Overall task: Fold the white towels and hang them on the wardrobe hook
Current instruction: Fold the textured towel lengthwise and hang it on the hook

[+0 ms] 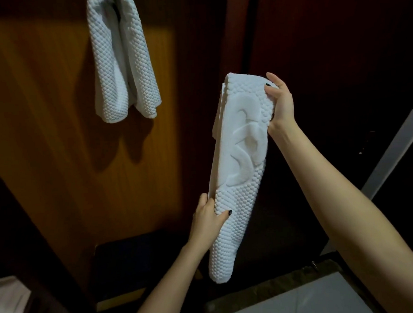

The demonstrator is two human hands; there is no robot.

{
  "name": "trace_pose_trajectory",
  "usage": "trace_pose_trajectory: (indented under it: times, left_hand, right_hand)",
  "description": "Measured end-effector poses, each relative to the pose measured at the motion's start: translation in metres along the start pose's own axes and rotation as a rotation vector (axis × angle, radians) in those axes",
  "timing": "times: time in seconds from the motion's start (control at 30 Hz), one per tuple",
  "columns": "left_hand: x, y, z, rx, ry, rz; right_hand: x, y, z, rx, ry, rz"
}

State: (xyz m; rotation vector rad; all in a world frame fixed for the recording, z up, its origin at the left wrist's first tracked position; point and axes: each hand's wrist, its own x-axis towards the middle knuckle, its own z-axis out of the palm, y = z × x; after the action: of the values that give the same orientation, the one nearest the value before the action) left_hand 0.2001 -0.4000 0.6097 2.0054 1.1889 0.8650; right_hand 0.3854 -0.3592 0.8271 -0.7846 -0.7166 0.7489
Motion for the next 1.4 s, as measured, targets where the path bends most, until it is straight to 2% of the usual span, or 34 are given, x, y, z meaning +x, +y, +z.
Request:
trace_pose_trajectory:
  times: [0.13, 0.3, 0.4, 0.53, 0.6, 0.7, 0.87, 1.1, 1.4]
  left_hand:
    - [0.002, -0.013, -0.01, -0.141, 0.043, 0.029]
    - [-0.004, -0.018, -0.034, -0.558, -0.022, -0.056]
    - [-0.005, -0.015, -0.048, -0.605, -0.016, -0.053]
    - [-0.008, -0.019, -0.077, -0.671, -0.043, -0.166]
    - [-0.007, -0.019, -0.098, -0.618, -0.11, -0.141]
    - [0.003, -0.019, -0.135, -0.391, -0.197, -0.056]
    - [0.027, -0.001, -0.199, -0.188, -0.265, -0.083]
    - [0.066, 0.029, -0.3, -0.064, 0.052, 0.01]
    - [0.13, 0.043, -0.416, -0.263, 0.094, 0.062]
  right_hand:
    - [0.0, -0.014, -0.01, -0.003, -0.007, -0.018]
    - [0.003, -0.023, -0.026, 0.059, 0.019, -0.038]
    - [0.003, -0.018, -0.031, 0.054, 0.049, -0.022]
    - [0.002, -0.01, -0.041, -0.014, 0.076, -0.009]
    - [0.004, -0.008, -0.046, -0.057, 0.071, -0.025]
    - [0.006, -0.004, -0.044, -0.033, 0.038, -0.025]
    - [0.01, -0.006, -0.021, -0.045, -0.085, -0.028]
    - [0.032, -0.015, 0.042, -0.144, -0.262, -0.107]
    - [0.083, -0.017, 0.143, -0.119, -0.311, -0.218]
